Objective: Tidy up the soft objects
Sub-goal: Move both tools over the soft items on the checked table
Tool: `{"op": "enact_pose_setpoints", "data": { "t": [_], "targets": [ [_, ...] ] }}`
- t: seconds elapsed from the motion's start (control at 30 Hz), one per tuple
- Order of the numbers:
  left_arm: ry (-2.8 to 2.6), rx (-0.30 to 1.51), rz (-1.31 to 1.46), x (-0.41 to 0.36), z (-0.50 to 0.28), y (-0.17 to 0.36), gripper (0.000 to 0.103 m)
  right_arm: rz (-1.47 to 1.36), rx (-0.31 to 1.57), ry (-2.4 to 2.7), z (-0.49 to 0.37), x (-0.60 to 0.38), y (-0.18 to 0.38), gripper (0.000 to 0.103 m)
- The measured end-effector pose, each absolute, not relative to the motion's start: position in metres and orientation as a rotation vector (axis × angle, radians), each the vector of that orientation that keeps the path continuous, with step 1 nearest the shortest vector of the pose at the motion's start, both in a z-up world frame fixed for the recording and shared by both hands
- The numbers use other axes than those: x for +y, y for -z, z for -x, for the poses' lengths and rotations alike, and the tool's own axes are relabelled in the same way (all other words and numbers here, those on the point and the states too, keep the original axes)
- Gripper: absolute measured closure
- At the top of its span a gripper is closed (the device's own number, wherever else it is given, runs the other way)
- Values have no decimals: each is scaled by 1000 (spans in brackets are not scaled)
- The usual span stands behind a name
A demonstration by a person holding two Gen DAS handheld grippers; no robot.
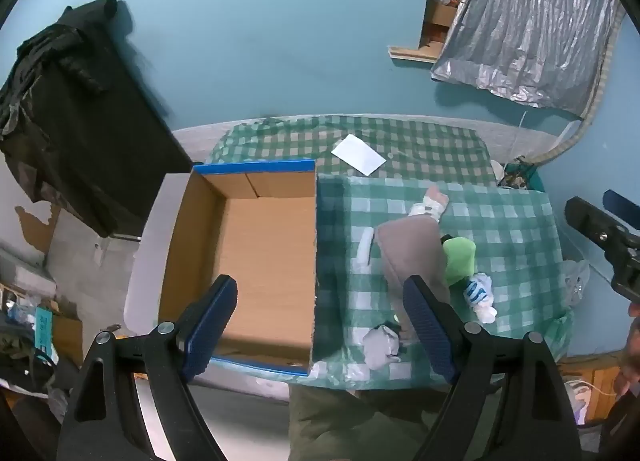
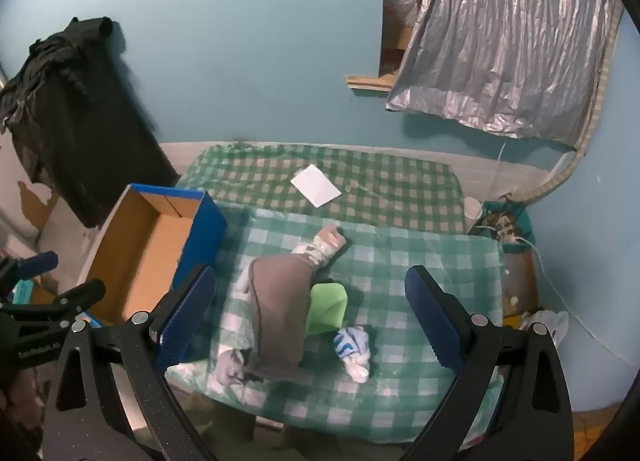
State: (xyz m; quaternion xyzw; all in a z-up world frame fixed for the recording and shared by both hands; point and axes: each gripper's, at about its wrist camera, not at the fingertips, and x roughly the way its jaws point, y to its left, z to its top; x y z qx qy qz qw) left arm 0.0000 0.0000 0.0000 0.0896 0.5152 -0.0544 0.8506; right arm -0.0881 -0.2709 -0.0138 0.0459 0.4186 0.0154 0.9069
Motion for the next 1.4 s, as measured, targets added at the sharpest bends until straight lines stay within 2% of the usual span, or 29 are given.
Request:
{"op": "enact_pose_setpoints", "data": {
  "t": [0.47,1.4],
  "targets": [
    [108,1061,-192,-3,-1,-11,17,-114,881,-80,82,-258,26,8],
    [127,1111,-168,19,8,15,17,-103,921,-69,86,-253,26,8]
  ]
}}
